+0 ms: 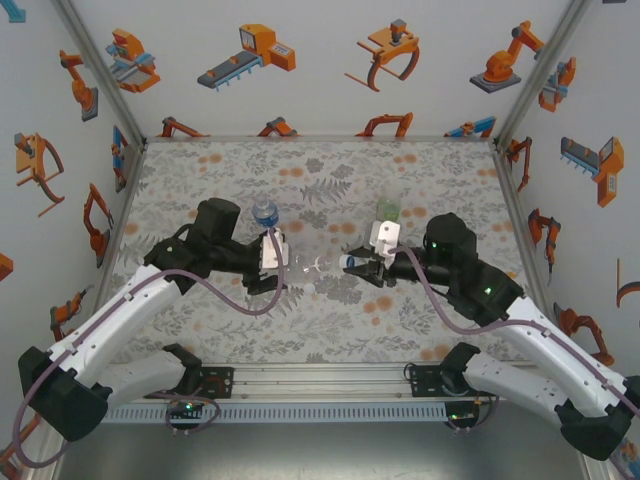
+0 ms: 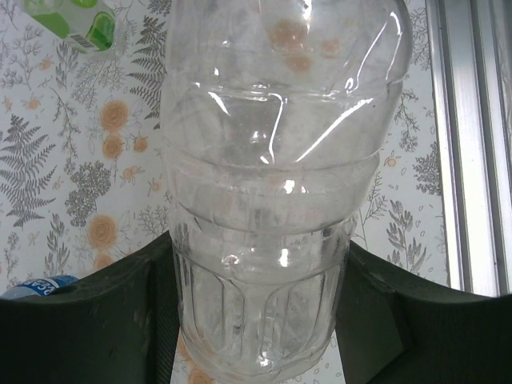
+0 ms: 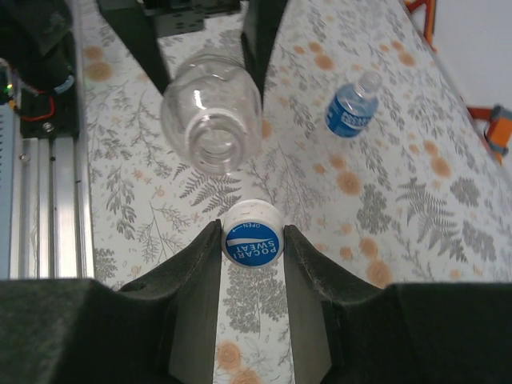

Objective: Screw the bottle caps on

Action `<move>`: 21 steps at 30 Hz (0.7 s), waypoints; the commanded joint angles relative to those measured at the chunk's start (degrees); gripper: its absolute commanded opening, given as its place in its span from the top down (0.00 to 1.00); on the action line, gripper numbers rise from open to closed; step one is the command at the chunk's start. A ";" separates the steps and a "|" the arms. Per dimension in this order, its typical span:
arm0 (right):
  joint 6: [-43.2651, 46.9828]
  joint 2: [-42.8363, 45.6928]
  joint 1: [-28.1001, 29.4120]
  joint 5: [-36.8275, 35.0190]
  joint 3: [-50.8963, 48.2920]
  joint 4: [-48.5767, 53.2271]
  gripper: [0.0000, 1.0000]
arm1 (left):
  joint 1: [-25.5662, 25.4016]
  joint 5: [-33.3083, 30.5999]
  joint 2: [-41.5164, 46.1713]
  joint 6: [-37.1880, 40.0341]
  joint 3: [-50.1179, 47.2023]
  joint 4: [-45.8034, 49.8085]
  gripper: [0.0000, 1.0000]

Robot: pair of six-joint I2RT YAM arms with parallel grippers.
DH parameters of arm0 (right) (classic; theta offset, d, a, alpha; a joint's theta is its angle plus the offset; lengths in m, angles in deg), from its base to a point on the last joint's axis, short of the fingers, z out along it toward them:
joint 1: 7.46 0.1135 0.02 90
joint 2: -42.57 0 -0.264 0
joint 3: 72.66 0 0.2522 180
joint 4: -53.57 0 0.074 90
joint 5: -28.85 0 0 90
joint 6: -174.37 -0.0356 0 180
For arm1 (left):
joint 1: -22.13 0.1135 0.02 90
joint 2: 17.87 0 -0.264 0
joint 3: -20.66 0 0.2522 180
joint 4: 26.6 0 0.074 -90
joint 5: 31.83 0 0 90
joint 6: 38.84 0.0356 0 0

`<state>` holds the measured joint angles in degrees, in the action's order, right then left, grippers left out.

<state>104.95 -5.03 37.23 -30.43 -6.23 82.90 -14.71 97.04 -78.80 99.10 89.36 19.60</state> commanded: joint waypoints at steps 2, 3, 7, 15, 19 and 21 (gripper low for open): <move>5.35 -0.87 1.80 6.21 2.47 -1.75 1.00 | -0.44 2.58 1.18 3.00 -0.49 1.16 1.00; 5.35 -1.26 2.33 5.83 2.86 -1.71 1.00 | -0.51 2.48 1.14 2.93 -0.61 1.13 1.00; 5.34 -2.35 3.36 3.77 3.83 -2.40 1.00 | -0.67 2.31 1.16 2.74 -0.80 1.37 1.00; 5.34 -3.31 3.81 3.82 4.15 -3.18 1.00 | -0.76 2.20 0.90 2.47 -0.82 1.81 1.00; 5.35 -3.82 4.27 4.08 4.25 -3.53 1.00 | -0.71 2.24 0.47 2.24 -0.72 1.92 1.00; 5.35 -4.14 4.53 4.17 4.50 -3.62 1.00 | -0.83 2.18 0.48 2.16 -0.73 2.05 1.00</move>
<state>109.37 -8.83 41.18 -27.46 -3.96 81.44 -15.04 97.17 -78.80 100.15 89.03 20.83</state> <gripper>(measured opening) 0.343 0.588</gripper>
